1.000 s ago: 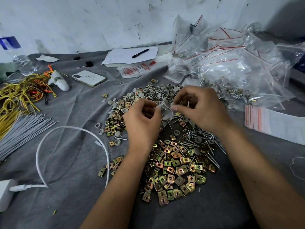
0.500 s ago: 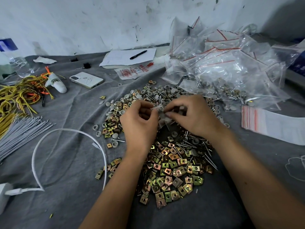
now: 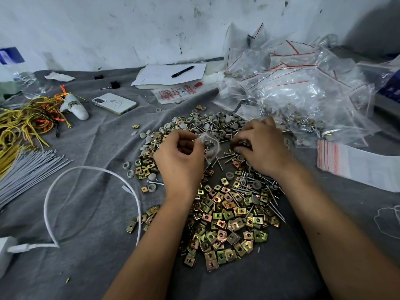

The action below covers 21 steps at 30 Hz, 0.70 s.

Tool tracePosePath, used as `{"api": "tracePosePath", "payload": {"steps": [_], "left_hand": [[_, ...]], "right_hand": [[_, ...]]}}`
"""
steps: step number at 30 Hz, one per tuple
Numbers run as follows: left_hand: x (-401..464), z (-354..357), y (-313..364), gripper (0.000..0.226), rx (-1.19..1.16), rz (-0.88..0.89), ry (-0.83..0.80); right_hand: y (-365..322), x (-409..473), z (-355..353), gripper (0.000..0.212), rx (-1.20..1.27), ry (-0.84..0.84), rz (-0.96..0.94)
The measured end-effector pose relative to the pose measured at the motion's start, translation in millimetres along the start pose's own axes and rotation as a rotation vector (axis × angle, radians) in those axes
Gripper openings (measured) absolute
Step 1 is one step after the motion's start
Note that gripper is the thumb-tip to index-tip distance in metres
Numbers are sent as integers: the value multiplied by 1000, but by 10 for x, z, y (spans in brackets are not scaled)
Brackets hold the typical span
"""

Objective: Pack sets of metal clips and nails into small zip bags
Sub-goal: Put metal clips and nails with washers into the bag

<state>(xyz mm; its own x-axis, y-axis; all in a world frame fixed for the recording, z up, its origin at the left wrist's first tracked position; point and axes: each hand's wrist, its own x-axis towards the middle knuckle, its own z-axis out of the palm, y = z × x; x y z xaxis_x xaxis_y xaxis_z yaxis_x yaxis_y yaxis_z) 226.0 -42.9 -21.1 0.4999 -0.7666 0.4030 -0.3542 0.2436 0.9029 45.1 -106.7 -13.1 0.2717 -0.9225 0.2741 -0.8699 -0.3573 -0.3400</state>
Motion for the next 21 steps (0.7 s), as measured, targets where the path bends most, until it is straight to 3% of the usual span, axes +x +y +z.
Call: {"api": "tracePosePath", "payload": {"steps": [6, 10, 15, 21], "left_hand": [[1, 4, -3, 14, 13, -9, -2], [2, 10, 4, 16, 18, -20, -1], [5, 2, 17, 19, 19, -22, -2], [-4, 5, 22, 15, 35, -12, -7]], "right_hand": [[-1, -14, -45, 16, 69, -148, -44], [-24, -35, -24, 14, 112, -110, -108], [-71, -59, -55, 19, 536, -5, -143], [-130, -78, -55, 23, 688, -55, -175]]}}
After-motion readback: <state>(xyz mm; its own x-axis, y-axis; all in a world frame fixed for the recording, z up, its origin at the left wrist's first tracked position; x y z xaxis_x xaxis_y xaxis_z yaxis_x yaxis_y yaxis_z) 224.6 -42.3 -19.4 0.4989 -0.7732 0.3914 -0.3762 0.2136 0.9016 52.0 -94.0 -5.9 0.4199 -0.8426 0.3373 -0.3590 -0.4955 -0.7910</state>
